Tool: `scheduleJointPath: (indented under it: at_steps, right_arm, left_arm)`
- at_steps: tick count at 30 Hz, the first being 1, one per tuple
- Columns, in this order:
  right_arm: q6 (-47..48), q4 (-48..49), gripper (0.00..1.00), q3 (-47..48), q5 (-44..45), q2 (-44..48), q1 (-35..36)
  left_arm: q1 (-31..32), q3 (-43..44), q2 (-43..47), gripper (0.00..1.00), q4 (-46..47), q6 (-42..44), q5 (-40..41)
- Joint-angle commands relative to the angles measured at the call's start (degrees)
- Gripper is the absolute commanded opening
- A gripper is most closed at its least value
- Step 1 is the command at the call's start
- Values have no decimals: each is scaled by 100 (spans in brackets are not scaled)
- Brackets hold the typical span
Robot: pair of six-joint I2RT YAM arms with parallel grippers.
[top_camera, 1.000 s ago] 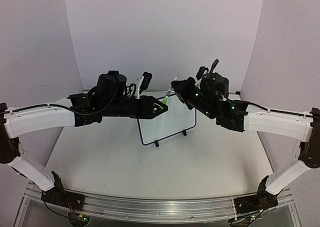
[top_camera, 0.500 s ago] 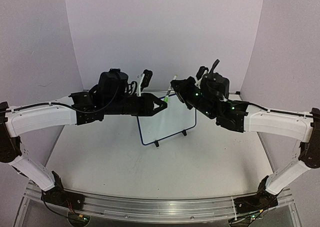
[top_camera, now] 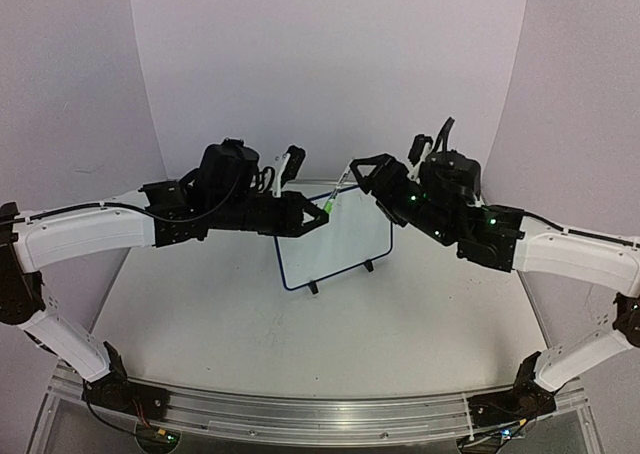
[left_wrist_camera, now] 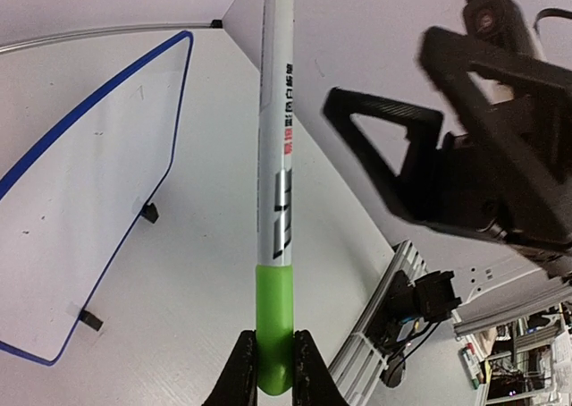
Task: Write a sentence on the whiteboard
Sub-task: Pass from the right arm to the left, then open the pen cap from the whiteboard marker.
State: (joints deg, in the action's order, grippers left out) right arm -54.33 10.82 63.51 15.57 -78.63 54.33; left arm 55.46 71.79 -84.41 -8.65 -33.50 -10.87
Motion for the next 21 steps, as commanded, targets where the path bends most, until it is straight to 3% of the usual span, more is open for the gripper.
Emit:
scheduleJointPath:
  at_steps: [1, 8, 14, 21]
  right_arm:
    - [1032, -1439, 79, 250, 14, 513, 31]
    - [2284, -2980, 98, 439, -607, 1143, -154]
    - [2988, -3418, 98, 514, -3328, 1199, -1154]
    - [3476, -3439, 98, 773, -5782, 556, -1223]
  left_arm:
    - [-297, 198, 263, 0, -856, 818, -617]
    - [-790, 216, 418, 0, -1581, 1892, -2294]
    - [-791, 307, 451, 0, -2137, 2684, -3157]
    - [-791, 440, 382, 0, -2669, 3171, -3962]
